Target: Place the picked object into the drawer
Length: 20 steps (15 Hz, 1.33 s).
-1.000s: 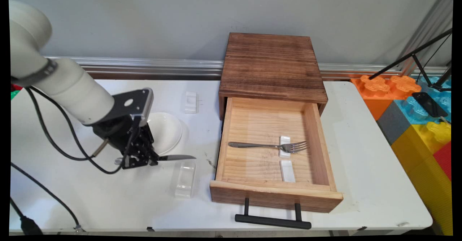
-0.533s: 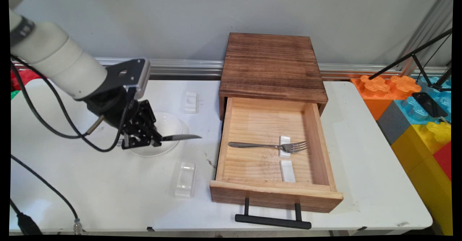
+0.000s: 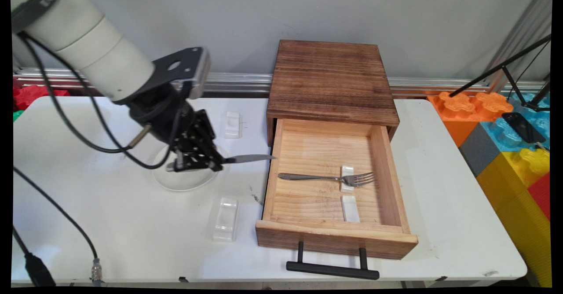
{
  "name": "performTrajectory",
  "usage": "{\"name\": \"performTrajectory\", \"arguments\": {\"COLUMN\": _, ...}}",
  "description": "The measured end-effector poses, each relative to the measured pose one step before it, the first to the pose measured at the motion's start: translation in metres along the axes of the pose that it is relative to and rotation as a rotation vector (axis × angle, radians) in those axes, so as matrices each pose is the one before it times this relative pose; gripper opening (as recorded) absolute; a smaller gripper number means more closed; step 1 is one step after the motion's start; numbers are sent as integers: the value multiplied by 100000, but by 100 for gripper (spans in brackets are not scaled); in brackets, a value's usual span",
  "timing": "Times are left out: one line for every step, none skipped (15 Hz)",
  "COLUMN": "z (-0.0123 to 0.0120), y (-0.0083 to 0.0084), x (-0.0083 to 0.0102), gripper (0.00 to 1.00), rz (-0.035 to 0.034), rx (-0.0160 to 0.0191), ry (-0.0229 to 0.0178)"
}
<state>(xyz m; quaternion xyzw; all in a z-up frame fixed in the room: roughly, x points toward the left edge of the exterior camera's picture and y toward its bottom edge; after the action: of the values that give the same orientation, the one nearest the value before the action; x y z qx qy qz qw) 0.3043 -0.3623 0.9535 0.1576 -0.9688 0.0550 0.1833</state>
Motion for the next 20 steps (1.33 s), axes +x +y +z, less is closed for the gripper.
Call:
{"name": "performTrajectory", "arguments": {"z": 188, "y": 47, "x": 1054, "gripper": 0, "rz": 314, "rx": -1303, "ry": 633}}
{"name": "performTrajectory", "arguments": {"z": 242, "y": 21, "x": 1064, "gripper": 0, "rz": 330, "rx": -1187, "ry": 637}}
{"name": "performTrajectory", "arguments": {"z": 253, "y": -9, "x": 920, "gripper": 0, "rz": 299, "rx": -916, "ry": 613}}
{"name": "performTrajectory", "arguments": {"z": 171, "y": -14, "x": 572, "gripper": 0, "rz": 190, "rx": -561, "ry": 368}}
{"name": "performTrajectory", "arguments": {"z": 276, "y": -32, "x": 860, "gripper": 0, "rz": 277, "rx": -736, "ry": 604}}
{"name": "performTrajectory", "arguments": {"z": 210, "y": -35, "x": 564, "gripper": 0, "rz": 171, "rx": -433, "ry": 379}}
{"name": "performTrajectory", "arguments": {"z": 346, "y": -67, "x": 852, "gripper": 0, "rz": 277, "rx": -535, "ry": 593}}
{"name": "performTrajectory", "arguments": {"z": 423, "y": -101, "x": 968, "gripper": 0, "rz": 341, "rx": -557, "ry": 665}}
{"name": "performTrajectory", "arguments": {"z": 442, "y": -103, "x": 910, "gripper": 0, "rz": 246, "rx": -467, "ry": 638}}
{"name": "performTrajectory", "arguments": {"z": 412, "y": -73, "x": 740, "gripper": 0, "rz": 96, "rx": -428, "ry": 595}}
{"name": "performTrajectory", "arguments": {"z": 470, "y": -117, "x": 845, "gripper": 0, "rz": 232, "rx": -461, "ry": 680}}
{"name": "performTrajectory", "arguments": {"z": 515, "y": -147, "x": 767, "gripper": 0, "rz": 88, "rx": -286, "ry": 703}}
{"name": "performTrajectory", "arguments": {"z": 480, "y": -147, "x": 605, "gripper": 0, "rz": 12, "rx": -35, "ry": 597}}
{"name": "performTrajectory", "arguments": {"z": 585, "y": -187, "x": 693, "gripper": 0, "rz": 119, "rx": 0, "ry": 664}}
{"name": "performTrajectory", "arguments": {"z": 606, "y": -199, "x": 606, "gripper": 0, "rz": -78, "rx": 86, "ry": 590}}
{"name": "performTrajectory", "arguments": {"z": 533, "y": -160, "x": 463, "gripper": 0, "rz": -141, "rx": 115, "ry": 518}}
{"name": "performTrajectory", "arguments": {"z": 361, "y": -95, "x": 307, "gripper": 0, "rz": -93, "rx": 70, "ry": 307}}
{"name": "performTrajectory", "arguments": {"z": 564, "y": -129, "x": 419, "gripper": 0, "rz": -255, "rx": 126, "ry": 454}}
{"name": "performTrajectory", "arguments": {"z": 369, "y": -82, "x": 251, "gripper": 0, "rz": -200, "rx": 86, "ry": 271}}
{"name": "performTrajectory", "arguments": {"z": 573, "y": -105, "x": 334, "gripper": 0, "rz": -548, "rx": 118, "ry": 460}}
